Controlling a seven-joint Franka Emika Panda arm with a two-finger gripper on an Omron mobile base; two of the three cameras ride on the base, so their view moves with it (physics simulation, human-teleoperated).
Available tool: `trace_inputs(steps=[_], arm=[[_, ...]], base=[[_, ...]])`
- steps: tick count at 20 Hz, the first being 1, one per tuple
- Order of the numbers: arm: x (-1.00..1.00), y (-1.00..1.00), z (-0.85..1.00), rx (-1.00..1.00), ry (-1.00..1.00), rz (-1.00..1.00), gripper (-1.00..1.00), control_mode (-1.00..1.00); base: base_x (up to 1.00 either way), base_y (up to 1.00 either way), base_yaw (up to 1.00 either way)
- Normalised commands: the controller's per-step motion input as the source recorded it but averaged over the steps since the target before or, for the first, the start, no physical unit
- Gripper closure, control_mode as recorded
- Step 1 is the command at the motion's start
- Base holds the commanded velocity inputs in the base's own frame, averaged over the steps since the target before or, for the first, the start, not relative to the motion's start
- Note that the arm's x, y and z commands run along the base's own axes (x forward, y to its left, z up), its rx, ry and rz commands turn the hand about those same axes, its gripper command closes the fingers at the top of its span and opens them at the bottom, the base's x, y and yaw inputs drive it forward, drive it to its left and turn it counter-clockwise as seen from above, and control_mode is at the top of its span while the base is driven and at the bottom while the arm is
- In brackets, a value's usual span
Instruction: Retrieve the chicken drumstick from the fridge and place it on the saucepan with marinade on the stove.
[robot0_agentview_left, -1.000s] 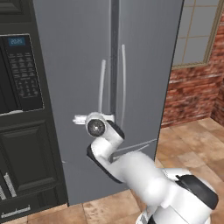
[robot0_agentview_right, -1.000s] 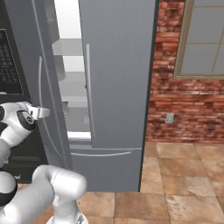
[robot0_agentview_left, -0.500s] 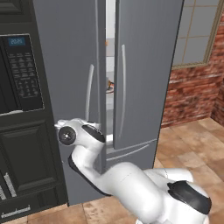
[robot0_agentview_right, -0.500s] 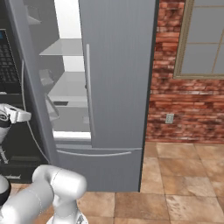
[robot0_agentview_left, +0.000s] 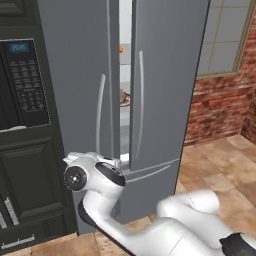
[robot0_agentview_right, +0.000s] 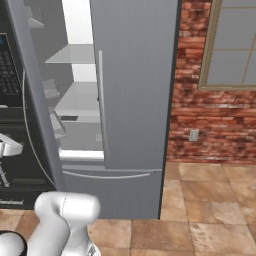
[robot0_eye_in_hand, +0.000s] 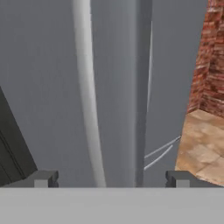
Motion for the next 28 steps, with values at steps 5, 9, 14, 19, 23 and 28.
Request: trace_inputs(steps=[5,9,14,19,23,28], arm=[[-0.7,-0.7,0.66,0.21,0.02,0.0,-1.0,-1.0],[-0.36,-1.0,0.77,0.37,0.23,0.05,-1.0,-1.0],[-0.09,-0.96,0.64,0.33,0.3,0.17,-1.0,-1.0],[0.11,-0.74,0.26,0.17,0.08,0.31,-1.0,-1.0],[0.3,-0.32,0.0,0.0,-0.07,0.35,-1.0,-1.0],[0.56,-0.02,0.06,0.0,-0.17,0.34,-1.0,-1.0]], base=[[0.0,0.0,0.0],[0.0,0.0,0.0],[0.0,0.0,0.0],[0.0,0.0,0.0],[0.0,0.0,0.0],[0.0,0.0,0.0]])
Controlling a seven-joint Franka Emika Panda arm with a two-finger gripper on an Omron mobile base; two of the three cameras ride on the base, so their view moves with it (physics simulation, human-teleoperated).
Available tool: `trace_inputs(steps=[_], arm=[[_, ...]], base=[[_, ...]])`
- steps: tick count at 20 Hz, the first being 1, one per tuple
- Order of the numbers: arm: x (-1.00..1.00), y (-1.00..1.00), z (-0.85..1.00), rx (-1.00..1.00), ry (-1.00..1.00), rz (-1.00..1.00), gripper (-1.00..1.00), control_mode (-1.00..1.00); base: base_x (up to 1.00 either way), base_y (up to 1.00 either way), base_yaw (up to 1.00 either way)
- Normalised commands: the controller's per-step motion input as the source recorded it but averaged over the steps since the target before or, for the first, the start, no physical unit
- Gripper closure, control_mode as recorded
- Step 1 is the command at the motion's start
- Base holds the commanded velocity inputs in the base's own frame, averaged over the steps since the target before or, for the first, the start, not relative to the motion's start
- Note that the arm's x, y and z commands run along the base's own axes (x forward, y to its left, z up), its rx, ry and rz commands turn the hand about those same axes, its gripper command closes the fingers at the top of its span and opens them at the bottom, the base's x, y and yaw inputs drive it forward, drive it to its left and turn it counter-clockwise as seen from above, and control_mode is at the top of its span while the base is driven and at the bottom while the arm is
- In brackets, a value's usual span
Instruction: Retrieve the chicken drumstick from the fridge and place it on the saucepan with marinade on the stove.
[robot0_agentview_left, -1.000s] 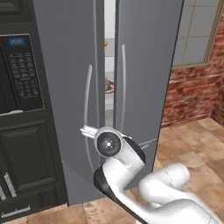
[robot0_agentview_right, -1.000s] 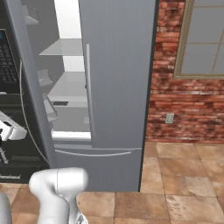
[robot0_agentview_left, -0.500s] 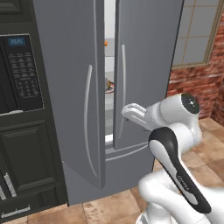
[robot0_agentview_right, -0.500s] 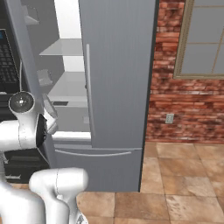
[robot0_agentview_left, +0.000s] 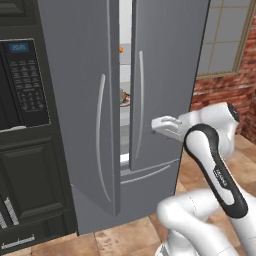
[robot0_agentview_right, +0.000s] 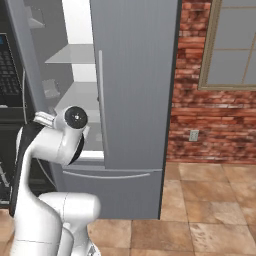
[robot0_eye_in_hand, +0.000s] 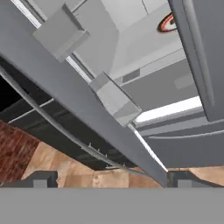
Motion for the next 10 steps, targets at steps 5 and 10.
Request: trace_inputs(steps=[5,10], arm=[[0.81,0.0,0.05,0.0,-0.05,0.21,-1.0,-1.0],[0.85,0.0,0.0,0.0,-0.01,0.18,-1.0,-1.0]], base=[[0.0,0.0,0.0],[0.0,0.0,0.0]])
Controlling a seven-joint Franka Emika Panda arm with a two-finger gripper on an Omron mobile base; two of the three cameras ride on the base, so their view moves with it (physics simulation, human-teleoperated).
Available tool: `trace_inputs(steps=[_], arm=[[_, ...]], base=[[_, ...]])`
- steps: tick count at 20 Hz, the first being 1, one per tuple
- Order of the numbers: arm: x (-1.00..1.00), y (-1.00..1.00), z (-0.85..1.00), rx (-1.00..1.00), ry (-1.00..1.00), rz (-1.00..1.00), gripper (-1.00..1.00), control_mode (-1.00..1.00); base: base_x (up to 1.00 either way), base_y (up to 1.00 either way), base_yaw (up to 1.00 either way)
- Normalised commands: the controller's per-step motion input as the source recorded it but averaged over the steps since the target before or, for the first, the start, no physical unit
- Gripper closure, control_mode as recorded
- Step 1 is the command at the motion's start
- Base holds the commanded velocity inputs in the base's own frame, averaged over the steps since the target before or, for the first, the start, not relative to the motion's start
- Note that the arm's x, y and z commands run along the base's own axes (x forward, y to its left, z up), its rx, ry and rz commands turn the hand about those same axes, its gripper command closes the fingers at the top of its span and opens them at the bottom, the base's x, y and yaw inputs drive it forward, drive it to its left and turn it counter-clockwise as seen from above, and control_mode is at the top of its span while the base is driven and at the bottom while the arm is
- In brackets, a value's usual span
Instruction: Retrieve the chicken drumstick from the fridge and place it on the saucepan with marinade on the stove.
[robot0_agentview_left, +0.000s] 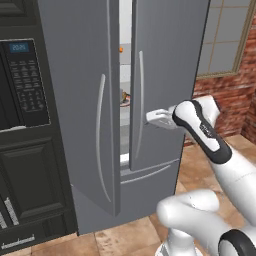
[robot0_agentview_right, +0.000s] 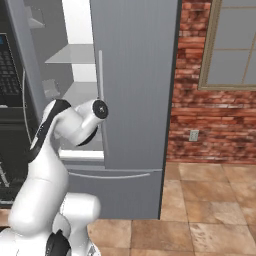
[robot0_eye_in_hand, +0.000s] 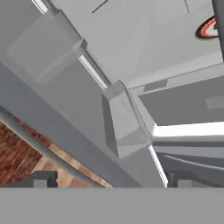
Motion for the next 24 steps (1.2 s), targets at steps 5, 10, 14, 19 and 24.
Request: trace_inputs(steps=[5,10,14,19,24], arm=[[0.77,0.01,0.0,0.0,0.0,0.09,-1.0,-1.0],[0.7,0.16,0.0,0.0,-0.03,0.05,-1.0,-1.0],[0.5,0.44,0.0,0.0,-0.07,0.03,-1.0,-1.0],[0.39,0.62,0.0,0.0,-0.06,0.04,-1.0,-1.0],[0.16,0.68,0.0,0.0,-0.06,0.05,-1.0,-1.0]], base=[[0.0,0.0,0.0],[0.0,0.0,0.0],[0.0,0.0,0.0],[0.0,0.0,0.0],[0.0,0.0,0.0]])
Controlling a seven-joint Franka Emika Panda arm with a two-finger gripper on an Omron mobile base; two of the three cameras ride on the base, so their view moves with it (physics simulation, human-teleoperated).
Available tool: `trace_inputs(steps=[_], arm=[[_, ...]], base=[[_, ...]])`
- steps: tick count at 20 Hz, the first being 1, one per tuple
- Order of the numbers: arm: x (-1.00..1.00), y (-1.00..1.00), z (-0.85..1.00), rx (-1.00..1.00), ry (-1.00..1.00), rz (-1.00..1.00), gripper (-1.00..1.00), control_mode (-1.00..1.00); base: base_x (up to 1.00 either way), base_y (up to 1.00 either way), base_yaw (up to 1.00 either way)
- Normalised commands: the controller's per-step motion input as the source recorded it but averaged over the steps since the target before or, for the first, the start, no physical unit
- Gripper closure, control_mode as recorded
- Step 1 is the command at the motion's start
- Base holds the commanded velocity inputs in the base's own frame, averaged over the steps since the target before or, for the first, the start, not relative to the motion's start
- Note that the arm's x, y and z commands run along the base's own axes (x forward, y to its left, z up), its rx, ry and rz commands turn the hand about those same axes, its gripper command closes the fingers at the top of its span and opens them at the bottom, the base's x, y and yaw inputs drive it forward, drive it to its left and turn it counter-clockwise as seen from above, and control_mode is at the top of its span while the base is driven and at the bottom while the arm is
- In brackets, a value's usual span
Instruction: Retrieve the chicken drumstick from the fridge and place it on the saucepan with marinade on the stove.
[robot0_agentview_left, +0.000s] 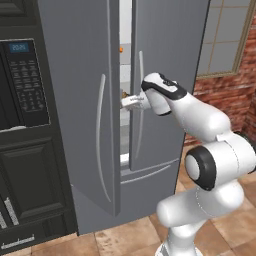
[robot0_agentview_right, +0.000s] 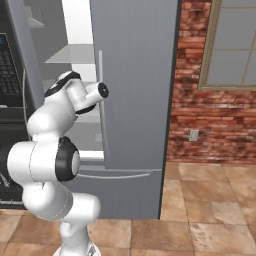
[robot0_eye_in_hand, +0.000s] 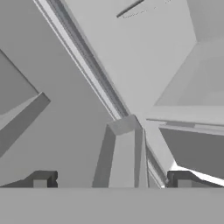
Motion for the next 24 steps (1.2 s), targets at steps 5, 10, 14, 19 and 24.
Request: trace_inputs(steps=[5,10,14,19,24], arm=[[-0.4,0.86,0.0,-0.02,-0.09,0.12,-1.0,-1.0],[-0.78,1.0,0.0,-0.04,-0.07,0.14,-1.0,-1.0],[-0.91,1.0,-0.01,-0.06,-0.12,0.14,-1.0,-1.0],[-0.61,1.0,-0.23,-0.03,-0.09,0.05,-1.0,-1.0],[-0.1,1.0,-0.53,0.06,-0.01,0.0,-1.0,-1.0]], base=[[0.0,0.0,0.0],[0.0,0.0,0.0],[0.0,0.0,0.0],[0.0,0.0,0.0],[0.0,0.0,0.0]])
